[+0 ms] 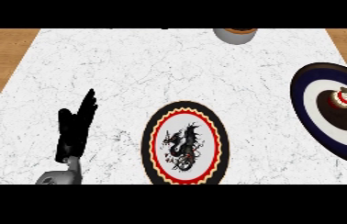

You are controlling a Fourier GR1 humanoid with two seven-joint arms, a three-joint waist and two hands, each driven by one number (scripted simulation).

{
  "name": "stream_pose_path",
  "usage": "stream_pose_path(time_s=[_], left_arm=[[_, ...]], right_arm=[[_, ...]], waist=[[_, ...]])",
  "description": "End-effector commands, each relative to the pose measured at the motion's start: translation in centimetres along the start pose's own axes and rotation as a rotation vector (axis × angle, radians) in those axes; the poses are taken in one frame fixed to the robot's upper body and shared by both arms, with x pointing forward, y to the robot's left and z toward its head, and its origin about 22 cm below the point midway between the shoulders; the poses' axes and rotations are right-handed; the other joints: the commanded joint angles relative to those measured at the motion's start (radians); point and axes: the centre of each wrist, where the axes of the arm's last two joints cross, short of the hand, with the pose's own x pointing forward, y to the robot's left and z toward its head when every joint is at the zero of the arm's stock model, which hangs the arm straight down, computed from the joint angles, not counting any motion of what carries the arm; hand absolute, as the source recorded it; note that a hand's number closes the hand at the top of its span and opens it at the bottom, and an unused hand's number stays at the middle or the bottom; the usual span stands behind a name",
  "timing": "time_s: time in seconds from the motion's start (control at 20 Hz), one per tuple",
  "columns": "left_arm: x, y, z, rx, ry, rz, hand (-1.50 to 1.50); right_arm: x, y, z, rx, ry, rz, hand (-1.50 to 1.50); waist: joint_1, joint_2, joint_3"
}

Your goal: Pick the cupcake from the plate and place it in the plate

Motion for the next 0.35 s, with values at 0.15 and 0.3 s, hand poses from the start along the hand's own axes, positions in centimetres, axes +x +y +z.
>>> stream_pose_path(time_s=[0.15, 0.3], left_arm=[[0.9, 0.4, 0.7, -0.01, -0.001, -0.002, 0.0], [0.4, 0.6, 0.1, -0.015, -0.021, 0.001, 0.0]], right_arm=[[-0.7, 0.3, 1.0, -0.035, 0.018, 0.029, -1.5], [0.1, -2.3, 0.3, -0.057, 0.035, 0.059, -1.5]], waist=[[0.004, -0.001, 0.001], [0.006, 0.001, 0.002]])
